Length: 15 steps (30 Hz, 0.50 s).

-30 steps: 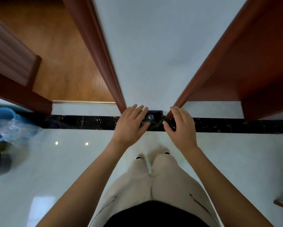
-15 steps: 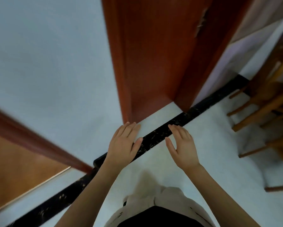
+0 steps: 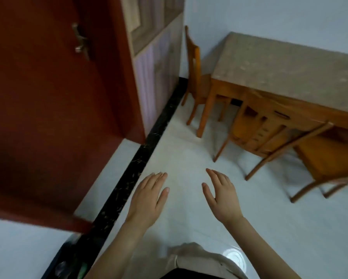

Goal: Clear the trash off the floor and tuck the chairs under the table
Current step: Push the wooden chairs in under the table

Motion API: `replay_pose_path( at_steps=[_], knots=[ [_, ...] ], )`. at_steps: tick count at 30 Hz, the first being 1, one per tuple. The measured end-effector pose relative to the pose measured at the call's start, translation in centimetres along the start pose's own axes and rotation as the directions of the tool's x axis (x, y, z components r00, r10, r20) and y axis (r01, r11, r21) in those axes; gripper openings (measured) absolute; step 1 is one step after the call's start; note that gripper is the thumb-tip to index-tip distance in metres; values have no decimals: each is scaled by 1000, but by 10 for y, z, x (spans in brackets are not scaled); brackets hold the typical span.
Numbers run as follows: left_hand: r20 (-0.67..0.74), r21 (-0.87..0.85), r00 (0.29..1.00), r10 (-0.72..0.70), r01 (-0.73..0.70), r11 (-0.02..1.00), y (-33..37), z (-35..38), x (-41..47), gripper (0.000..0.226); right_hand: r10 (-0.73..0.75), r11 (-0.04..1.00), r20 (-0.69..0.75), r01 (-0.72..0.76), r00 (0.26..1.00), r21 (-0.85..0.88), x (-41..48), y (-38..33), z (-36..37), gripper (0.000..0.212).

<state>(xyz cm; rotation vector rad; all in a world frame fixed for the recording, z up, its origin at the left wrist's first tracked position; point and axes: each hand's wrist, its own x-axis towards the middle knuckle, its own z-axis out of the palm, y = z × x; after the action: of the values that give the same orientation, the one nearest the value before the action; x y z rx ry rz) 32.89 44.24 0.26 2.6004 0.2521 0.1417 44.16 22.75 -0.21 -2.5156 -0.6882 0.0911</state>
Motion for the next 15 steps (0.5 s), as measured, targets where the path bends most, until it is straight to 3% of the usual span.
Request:
replay_pose_path(
  at_steps=[6, 15],
  knots=[
    [79, -29, 981, 175, -174, 984, 71, 33, 120, 64, 175, 985, -125, -173, 977, 27, 28, 83, -57, 58],
    [198, -66, 916, 348, -342, 937, 120, 90, 281, 62, 352, 936, -228, -348, 908, 62, 109, 175, -81, 56]
  ],
)
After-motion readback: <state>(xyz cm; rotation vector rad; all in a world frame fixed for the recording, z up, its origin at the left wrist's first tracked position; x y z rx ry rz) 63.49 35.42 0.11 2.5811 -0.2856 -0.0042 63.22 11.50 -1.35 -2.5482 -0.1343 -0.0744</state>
